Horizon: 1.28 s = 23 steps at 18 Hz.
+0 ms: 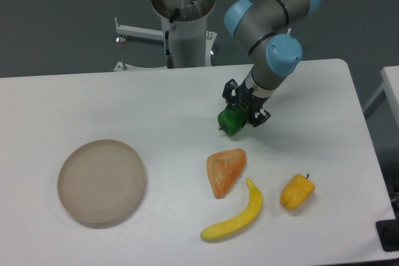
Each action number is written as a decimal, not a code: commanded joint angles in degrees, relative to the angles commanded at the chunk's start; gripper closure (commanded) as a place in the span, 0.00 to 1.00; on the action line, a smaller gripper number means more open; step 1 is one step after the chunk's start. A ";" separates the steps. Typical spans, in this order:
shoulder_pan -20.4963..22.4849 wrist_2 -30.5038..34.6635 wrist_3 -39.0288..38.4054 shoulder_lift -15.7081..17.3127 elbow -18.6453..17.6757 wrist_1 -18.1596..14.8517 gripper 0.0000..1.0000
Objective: Place the green pepper on the table
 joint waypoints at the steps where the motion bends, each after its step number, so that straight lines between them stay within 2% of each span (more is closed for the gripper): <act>1: -0.09 0.00 0.00 0.00 0.00 0.00 0.55; 6: -0.09 0.00 0.00 0.00 0.00 0.00 0.54; 10: -0.09 0.00 0.00 0.00 -0.09 0.00 0.49; 14: 0.00 0.00 0.09 0.00 0.00 0.09 0.34; 17: 0.00 0.09 0.09 -0.09 0.18 0.09 0.29; 23: 0.26 0.26 0.44 0.18 1.58 0.00 0.10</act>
